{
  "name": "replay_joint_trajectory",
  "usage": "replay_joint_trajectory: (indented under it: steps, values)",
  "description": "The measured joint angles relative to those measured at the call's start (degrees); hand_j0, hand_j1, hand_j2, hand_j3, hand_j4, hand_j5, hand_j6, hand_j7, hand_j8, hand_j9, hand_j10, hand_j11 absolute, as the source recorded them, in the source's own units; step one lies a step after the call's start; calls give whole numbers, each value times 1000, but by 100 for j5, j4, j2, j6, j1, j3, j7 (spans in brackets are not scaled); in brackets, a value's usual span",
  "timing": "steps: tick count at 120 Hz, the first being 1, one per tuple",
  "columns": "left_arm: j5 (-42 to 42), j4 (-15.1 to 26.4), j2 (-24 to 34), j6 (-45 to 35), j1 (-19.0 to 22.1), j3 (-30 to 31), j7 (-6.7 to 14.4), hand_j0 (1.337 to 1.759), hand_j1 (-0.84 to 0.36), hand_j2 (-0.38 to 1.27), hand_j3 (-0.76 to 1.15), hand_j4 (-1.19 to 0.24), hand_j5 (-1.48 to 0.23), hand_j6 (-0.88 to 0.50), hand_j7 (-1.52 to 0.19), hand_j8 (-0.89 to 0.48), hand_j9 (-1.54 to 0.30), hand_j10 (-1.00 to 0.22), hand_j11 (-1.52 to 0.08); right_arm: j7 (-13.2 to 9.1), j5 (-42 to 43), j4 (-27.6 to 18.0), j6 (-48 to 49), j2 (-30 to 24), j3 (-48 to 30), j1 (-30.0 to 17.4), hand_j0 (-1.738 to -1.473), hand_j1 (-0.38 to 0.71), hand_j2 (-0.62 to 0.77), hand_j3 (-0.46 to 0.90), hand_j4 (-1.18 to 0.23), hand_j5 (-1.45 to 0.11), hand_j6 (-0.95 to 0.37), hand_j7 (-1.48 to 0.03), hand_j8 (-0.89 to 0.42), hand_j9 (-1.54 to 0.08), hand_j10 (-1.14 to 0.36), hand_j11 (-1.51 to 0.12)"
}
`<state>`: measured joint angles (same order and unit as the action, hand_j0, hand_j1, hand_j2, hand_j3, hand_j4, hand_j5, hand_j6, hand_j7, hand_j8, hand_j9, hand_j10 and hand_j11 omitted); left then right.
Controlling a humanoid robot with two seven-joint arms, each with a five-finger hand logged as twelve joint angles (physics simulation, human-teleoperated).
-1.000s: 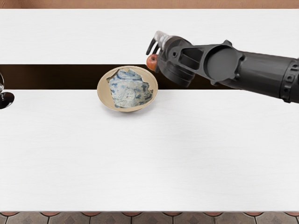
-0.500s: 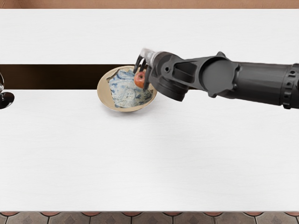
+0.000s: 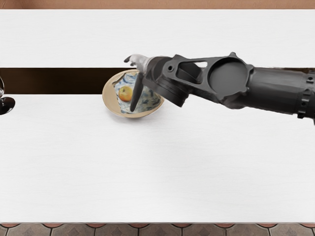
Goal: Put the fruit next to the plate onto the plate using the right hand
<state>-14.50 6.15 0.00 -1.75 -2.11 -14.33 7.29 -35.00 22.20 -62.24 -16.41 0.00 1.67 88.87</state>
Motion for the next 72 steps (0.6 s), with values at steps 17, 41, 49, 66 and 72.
replay_joint_trajectory:
  steps: [17,41,49,66,72]
  values:
    - [0,0,0,0,0,0,0,1658,349,0,0,0,0,-1,0,-1,0,0,0,0,-1127,-43,1695,0,-1394,-435,-1658,-316,19,0,-35,-48,-25,-46,-24,-48,-35,-48]
    - [0,0,0,0,0,0,0,1658,349,0,0,0,0,0,0,0,0,0,0,0,-3225,-57,4492,-1091,-2377,-1751,-1658,-337,7,0,-13,-18,-10,-17,-10,-18,-13,-18]
    - [0,0,0,0,0,0,0,1658,349,0,0,0,0,0,0,0,0,0,0,0,-3624,-55,4799,-1657,-2437,-2069,-1658,-340,5,0,-10,-13,-7,-12,-7,-13,-9,-13]
    - [0,0,0,-1,0,0,0,1658,349,0,0,0,0,-1,0,-1,0,0,0,0,-4315,-42,5054,-2621,-2213,-2438,-1658,-345,3,0,-4,-6,-2,-6,-2,-6,-4,-6]
    - [0,0,0,-1,-8,-1,0,1658,349,0,0,0,0,0,0,0,0,0,0,0,-4450,-45,5088,-2879,-2140,-2537,-1658,-346,2,0,-3,-5,-2,-5,-2,-5,-3,-5]
